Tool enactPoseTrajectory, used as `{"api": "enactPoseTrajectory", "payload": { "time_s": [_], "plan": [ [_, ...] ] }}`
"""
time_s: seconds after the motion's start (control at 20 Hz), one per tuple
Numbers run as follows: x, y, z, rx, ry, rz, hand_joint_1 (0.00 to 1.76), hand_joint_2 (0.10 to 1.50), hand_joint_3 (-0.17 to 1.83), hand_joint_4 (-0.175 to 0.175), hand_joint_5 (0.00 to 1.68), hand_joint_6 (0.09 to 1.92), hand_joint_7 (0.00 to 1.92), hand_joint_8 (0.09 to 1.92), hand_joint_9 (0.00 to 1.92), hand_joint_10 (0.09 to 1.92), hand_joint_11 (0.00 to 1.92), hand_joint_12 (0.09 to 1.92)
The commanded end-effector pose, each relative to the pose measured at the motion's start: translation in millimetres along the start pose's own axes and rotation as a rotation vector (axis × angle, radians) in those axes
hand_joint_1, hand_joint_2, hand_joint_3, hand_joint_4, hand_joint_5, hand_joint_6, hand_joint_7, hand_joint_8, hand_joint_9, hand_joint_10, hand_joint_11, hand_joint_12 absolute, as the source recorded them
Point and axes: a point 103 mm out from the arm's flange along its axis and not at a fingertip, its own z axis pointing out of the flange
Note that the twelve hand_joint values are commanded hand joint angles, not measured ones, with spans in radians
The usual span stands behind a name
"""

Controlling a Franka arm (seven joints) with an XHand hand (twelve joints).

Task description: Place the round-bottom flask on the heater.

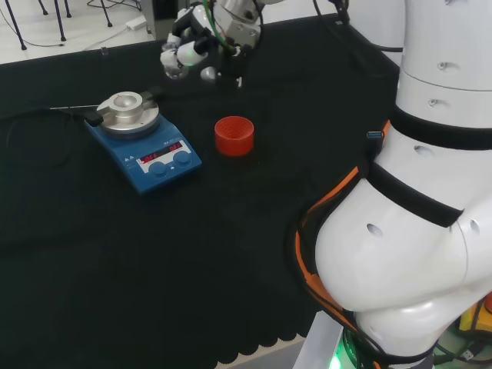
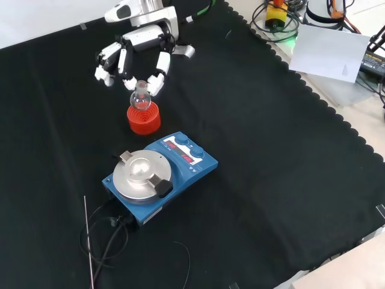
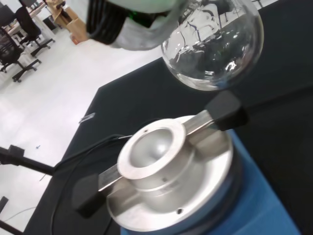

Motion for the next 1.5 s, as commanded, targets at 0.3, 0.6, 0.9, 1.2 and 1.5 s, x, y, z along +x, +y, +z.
{"api": "enactPoseTrajectory", "payload": {
  "time_s": [0.3, 0.6, 0.9, 1.2, 1.5],
  "plan": [
    [43, 30, 39, 0.076, 0.033, -0.061, 1.09, 0.72, 0.63, 0.175, 1.15, 0.87, 0.32, 0.51, 0.57, 0.55, 0.18, 1.32],
    [53, 42, 54, 0.097, 0.042, -0.078, 1.09, 0.72, 0.64, 0.175, 1.15, 0.87, 0.33, 0.51, 0.57, 0.55, 0.18, 1.32],
    [58, 47, 71, 0.117, 0.036, -0.08, 1.09, 0.72, 0.64, 0.175, 1.16, 0.87, 0.33, 0.51, 0.57, 0.55, 0.18, 1.33],
    [64, 54, 82, 0.128, 0.035, -0.085, 1.09, 0.72, 0.64, 0.175, 1.16, 0.87, 0.33, 0.52, 0.57, 0.55, 0.18, 1.33],
    [63, 67, 90, 0.149, 0.042, -0.079, 1.09, 0.71, 0.64, 0.175, 1.16, 0.86, 0.34, 0.52, 0.57, 0.55, 0.18, 1.33]
  ]
}}
